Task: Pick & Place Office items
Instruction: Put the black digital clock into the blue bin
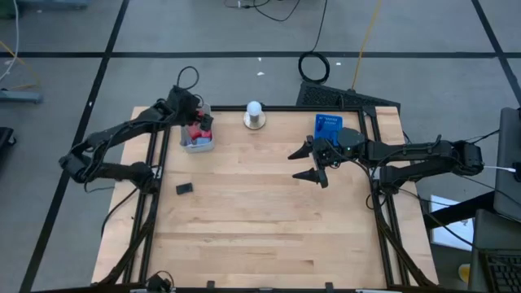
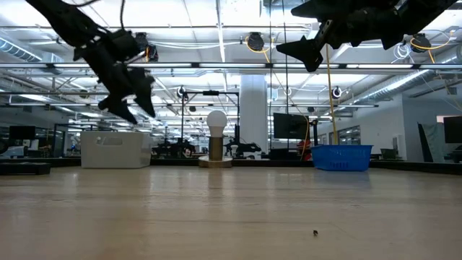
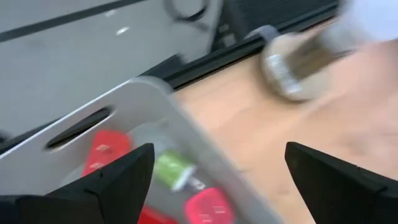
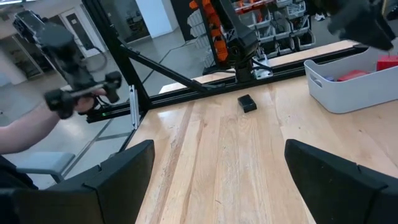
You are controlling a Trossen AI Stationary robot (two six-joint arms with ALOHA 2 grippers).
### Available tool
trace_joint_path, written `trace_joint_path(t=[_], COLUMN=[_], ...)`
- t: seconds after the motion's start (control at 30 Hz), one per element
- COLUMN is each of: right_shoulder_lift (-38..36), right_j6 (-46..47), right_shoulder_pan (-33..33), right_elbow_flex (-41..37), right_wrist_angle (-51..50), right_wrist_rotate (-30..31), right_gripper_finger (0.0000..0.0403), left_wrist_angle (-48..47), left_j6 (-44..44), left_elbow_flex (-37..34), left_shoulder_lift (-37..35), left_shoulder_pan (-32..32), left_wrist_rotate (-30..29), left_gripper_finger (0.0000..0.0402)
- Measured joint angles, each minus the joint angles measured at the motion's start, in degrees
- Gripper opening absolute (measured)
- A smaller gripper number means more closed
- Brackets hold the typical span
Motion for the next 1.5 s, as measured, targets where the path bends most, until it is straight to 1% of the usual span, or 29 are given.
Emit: trace_joint_path(t=[0.17,0.27,0.37,0.43,0.67,0.8,0.9,1.0,1.1,1.17,1.3,1.4,1.5], right_shoulder_lift=[0.0,0.0,0.0,0.0,0.0,0.0,0.0,0.0,0.0,0.0,0.0,0.0,0.0], right_j6=[0.02,0.0,-0.06,-0.09,-0.03,-0.02,0.76,0.87,0.87,0.87,1.57,2.62,3.63], right_shoulder_pan=[0.0,0.0,0.0,0.0,0.0,0.0,0.0,0.0,0.0,0.0,0.0,0.0,0.0], right_elbow_flex=[0.0,0.0,0.0,0.0,0.0,0.0,0.0,0.0,0.0,0.0,0.0,0.0,0.0], right_wrist_angle=[-0.01,0.0,0.0,0.0,0.0,0.0,0.02,0.01,0.02,0.02,0.07,0.4,0.81], right_wrist_rotate=[0.0,0.0,0.0,0.01,0.02,0.02,0.04,0.04,0.04,0.04,0.07,0.07,0.07], right_gripper_finger=[0.0352,0.0352,0.0352,0.0352,0.0352,0.0352,0.0352,0.0352,0.0352,0.0352,0.0352,0.0352,0.0352], left_wrist_angle=[-0.51,-2.62,-5.73,-8.21,-17.37,-22.66,-30.49,-38.54,-44.51,-47.96,-50.74,-52.29,-53.02], left_j6=[1.3,1.33,0.89,0.64,2.12,4.59,7.53,9.17,11.17,12.32,12.56,10.99,7.92], left_elbow_flex=[0.02,0.07,0.09,0.09,0.09,0.18,1.66,3.68,5.85,6.9,7.04,7.04,7.04], left_shoulder_lift=[-7.48,-12.06,-16.16,-18.61,-23.95,-24.1,-23.94,-23.94,-24.07,-24.07,-23.97,-23.99,-23.99], left_shoulder_pan=[0.02,0.02,0.02,-0.01,0.0,-0.47,-2.01,-4.62,-7.93,-10.35,-15.73,-19.25,-22.29], left_wrist_rotate=[10.91,16.82,20.57,21.6,21.51,21.47,20.67,17.13,12.92,12.14,12.09,11.99,9.6], left_gripper_finger=[0.0365,0.0365,0.0365,0.0365,0.0365,0.0365,0.0365,0.0365,0.0362,0.0354,0.0327,0.0305,0.0292])
